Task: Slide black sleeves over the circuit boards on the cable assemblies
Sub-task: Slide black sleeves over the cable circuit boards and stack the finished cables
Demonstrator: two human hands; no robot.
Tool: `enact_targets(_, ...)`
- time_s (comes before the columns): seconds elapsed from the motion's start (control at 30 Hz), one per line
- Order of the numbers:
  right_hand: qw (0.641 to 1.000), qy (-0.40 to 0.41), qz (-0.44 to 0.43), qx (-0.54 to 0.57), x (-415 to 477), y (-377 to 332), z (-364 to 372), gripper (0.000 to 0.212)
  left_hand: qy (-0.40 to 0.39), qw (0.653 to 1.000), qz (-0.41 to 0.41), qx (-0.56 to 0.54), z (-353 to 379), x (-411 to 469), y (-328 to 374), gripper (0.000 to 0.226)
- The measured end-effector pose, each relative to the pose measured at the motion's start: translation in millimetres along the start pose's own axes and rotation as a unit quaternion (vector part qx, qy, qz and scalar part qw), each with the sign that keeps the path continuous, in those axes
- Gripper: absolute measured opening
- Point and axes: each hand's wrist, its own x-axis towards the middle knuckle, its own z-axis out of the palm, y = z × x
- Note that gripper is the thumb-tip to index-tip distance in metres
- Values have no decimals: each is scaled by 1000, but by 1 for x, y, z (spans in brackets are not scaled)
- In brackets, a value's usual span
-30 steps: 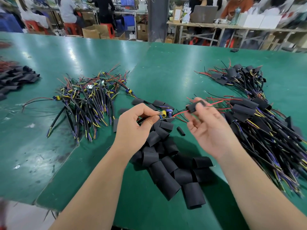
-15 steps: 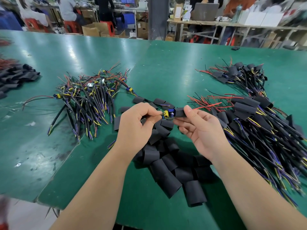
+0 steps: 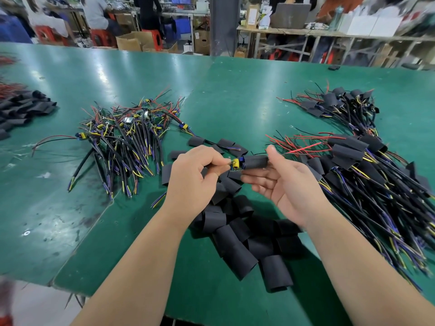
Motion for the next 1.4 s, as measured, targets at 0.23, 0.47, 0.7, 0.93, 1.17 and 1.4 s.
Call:
enact_targets(0.23, 999, 18, -29, -34, 0, 2, 0, 36, -18, 1000, 23, 3, 0, -1, 1, 8)
enact_targets(0.47, 999, 17, 36, -20, -1, -2, -4, 40, -22, 999, 17, -15, 3, -2, 4, 5)
enact_targets(0.7, 1000, -8, 11, 28, 1, -2, -6, 33, -16, 998, -32, -49, 3, -3, 5, 9)
enact_targets(0.93, 999, 24, -45, 19, 2, 0, -4, 29, -27, 997, -58, -45, 2, -2, 9, 9)
enact_targets(1.17, 996, 26, -49, 67, 2, -2, -6, 19, -58, 992, -87, -77, -1, -3, 12, 9)
enact_targets(1.4, 996, -7, -75, 55, 2, -4, -9, 15, -106, 960, -215, -143, -5, 3, 10, 19)
